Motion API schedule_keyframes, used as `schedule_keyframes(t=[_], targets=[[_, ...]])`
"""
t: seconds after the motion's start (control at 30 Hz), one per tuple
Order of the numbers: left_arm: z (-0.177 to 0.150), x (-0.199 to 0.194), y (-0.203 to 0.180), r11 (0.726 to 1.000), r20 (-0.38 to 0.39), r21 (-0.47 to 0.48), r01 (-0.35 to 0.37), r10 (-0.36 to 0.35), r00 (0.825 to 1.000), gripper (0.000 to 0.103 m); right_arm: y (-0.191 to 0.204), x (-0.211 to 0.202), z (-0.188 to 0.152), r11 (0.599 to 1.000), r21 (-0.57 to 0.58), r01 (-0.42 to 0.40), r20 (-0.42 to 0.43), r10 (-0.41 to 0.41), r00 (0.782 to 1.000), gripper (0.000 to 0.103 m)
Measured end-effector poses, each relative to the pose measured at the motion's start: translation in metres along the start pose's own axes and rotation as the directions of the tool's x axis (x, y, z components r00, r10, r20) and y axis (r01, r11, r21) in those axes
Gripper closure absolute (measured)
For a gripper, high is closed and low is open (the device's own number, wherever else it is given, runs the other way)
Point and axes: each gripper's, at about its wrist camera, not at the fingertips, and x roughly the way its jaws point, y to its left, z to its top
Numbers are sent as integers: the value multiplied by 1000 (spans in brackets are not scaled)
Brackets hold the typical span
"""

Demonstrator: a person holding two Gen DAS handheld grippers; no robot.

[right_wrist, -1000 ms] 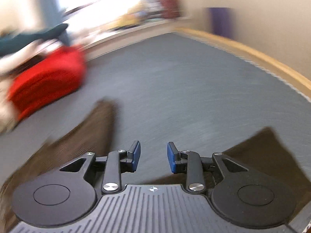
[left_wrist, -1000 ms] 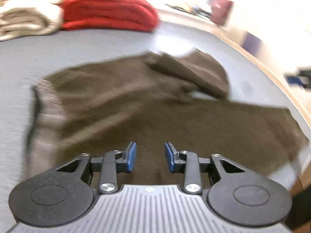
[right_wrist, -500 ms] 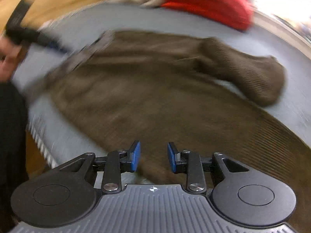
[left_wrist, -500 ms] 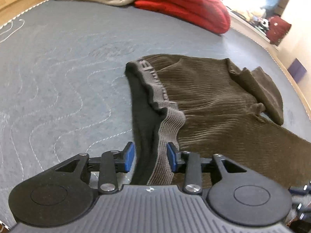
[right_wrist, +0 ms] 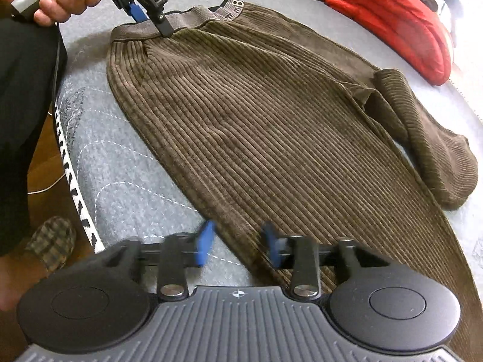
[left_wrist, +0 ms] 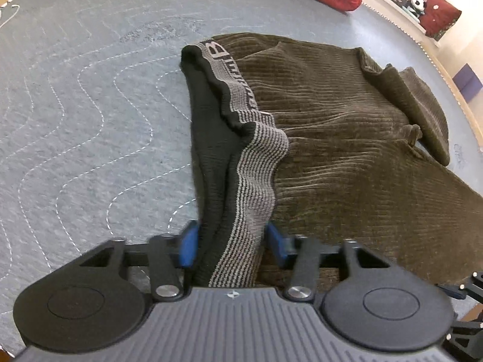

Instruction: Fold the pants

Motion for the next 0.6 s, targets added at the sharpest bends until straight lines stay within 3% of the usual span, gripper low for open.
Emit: schedule_keyframes(t=[0.1,0.17,0.23,0.33,0.37,0.43,0.5,0.6], targets=[[-2,-7,-3,1000,39,7,-4,3,999,79,0,1,1,999,-33,0,5,0,1000,93],[-5,-20,-2,1000,104,-18,-1,3,995,83,2,-3,0,998,-67,-11,25,13,1000,96],[-9,-29,-1,999,142,-33,7,-2,990,84,3,-11,-1,995,-99,-31,48,36,998,97],[-8,-22,-9,999,81,10,-33,33,996,80,1,-15,-7,994,-103,-25,47,30,998,96],[-6,-17,-11,998,53,18,-58,57,997,74,1,-12,-9,996,-86,-30,30,32,999,95],[-3,-23,-8,997,107,-15,-71,72,992,67,0,-12,-10,997,-67,-35,20,36,999,91],[-3,-43,2,998,232,-51,-39,50,971,44,-6,-25,-6,998,-41,-44,38,46,998,91],[-1,-75,27,998,440,-32,-58,66,895,38,-31,-64,1,996,77,-45,153,33,988,91]])
